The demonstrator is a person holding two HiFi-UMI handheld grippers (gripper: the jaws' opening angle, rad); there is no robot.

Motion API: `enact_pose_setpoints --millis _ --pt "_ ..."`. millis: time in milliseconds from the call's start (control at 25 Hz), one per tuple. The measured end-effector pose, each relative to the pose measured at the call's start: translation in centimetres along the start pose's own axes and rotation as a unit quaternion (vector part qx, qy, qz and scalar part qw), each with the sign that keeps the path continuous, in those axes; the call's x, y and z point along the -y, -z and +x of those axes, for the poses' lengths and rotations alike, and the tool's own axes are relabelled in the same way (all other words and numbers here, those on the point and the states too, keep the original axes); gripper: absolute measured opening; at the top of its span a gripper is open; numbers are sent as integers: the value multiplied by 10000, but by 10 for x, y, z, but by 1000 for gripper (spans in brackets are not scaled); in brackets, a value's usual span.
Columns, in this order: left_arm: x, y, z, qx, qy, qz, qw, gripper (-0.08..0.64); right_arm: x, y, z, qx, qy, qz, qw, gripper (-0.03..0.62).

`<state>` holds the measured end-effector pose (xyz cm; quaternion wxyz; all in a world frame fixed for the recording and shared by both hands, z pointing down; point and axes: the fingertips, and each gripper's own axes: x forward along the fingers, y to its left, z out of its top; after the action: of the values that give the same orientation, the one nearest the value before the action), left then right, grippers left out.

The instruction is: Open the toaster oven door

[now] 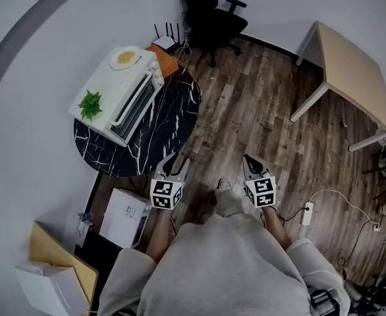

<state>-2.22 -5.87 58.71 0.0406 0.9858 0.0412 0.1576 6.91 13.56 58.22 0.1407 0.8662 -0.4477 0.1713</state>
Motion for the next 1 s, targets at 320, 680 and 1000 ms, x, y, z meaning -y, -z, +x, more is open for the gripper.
enact_pose_setpoints --millis 320,680,1000 --pt "-16 -4 38 -91 41 27 9999 169 21 0 34 -51 -36 72 10000 14" --pt "-45 -33 113 -141 -99 -50 9998 167 77 -24 99 -63 -183 73 9998 14" --pt "-67 -71 202 -146 -182 -147 9996 168 149 -56 166 -106 -317 10 9994 14"
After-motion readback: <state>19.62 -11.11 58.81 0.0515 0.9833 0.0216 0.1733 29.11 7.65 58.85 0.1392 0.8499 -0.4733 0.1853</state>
